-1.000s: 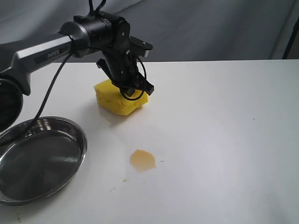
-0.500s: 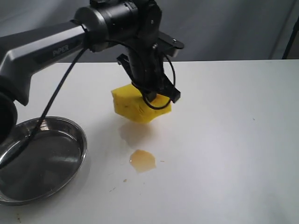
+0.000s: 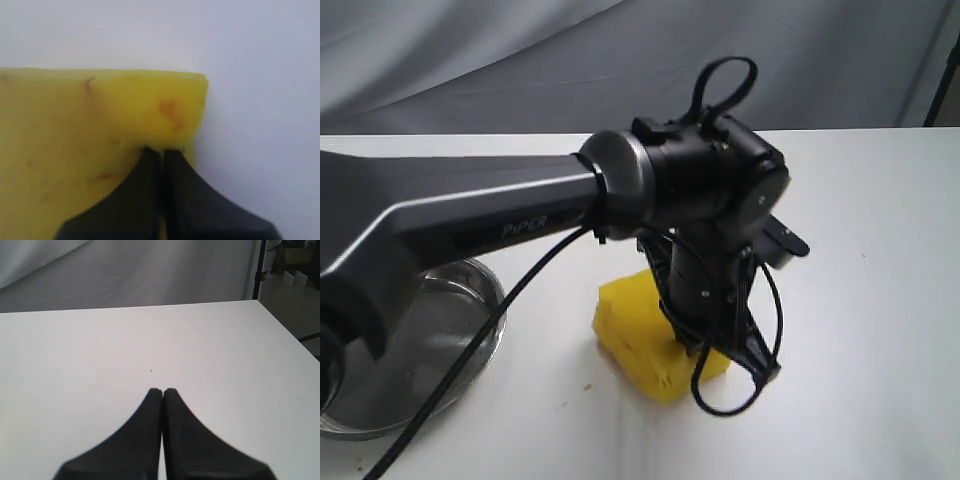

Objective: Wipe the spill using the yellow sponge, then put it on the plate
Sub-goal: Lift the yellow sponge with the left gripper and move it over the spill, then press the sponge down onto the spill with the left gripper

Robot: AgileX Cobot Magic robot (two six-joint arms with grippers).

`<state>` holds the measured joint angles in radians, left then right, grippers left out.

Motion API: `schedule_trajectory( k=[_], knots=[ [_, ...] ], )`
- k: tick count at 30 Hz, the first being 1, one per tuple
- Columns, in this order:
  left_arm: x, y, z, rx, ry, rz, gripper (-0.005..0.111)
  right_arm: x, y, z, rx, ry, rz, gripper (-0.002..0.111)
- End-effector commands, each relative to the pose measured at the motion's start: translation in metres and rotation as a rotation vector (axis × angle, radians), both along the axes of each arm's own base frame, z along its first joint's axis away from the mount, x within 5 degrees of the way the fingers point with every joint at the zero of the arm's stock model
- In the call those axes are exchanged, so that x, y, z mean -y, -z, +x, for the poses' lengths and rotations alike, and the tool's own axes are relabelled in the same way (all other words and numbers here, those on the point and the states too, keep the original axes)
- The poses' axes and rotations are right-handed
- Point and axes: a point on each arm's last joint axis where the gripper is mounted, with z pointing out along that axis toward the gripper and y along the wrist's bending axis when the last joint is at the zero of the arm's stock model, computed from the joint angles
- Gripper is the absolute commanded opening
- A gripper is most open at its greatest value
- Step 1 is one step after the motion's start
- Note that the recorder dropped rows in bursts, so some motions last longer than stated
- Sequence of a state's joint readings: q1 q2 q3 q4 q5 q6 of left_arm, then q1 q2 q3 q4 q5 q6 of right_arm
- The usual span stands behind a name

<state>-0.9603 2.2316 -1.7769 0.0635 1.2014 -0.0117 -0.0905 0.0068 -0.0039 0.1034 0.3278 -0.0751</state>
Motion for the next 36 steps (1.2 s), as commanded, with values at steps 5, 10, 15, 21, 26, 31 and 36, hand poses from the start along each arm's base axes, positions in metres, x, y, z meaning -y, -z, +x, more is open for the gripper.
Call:
schedule_trajectory(
  k=[5, 10, 15, 21, 26, 31, 36],
  knots=[
    [-0.022, 0.017, -0.047, -0.051, -0.02, 0.01, 0.0, 0.0, 0.001, 0.0, -0.002, -0.001, -0.004, 0.0],
    [-0.049, 0.029, -0.044, -0.021, -0.031, 0.017, 0.0, 0.0, 0.001, 0.0, -0.002, -0.001, -0.004, 0.0],
    [-0.07, 0.032, -0.015, 0.006, -0.137, 0.007, 0.0, 0.0, 0.001, 0.0, -0.002, -0.001, -0.004, 0.0],
    [-0.117, 0.032, 0.045, 0.074, -0.305, -0.07, 0.0, 0.0, 0.001, 0.0, -0.002, -0.001, -0.004, 0.0],
    [-0.137, 0.032, 0.063, 0.098, -0.343, -0.098, 0.0, 0.0, 0.001, 0.0, -0.002, -0.001, -0.004, 0.0],
    [-0.089, 0.032, 0.02, 0.054, -0.175, -0.099, 0.0, 0.0, 0.001, 0.0, -0.002, -0.001, -0.004, 0.0],
    [-0.037, 0.032, -0.041, -0.051, -0.023, -0.176, 0.0, 0.0, 0.001, 0.0, -0.002, -0.001, -0.004, 0.0]
  ],
)
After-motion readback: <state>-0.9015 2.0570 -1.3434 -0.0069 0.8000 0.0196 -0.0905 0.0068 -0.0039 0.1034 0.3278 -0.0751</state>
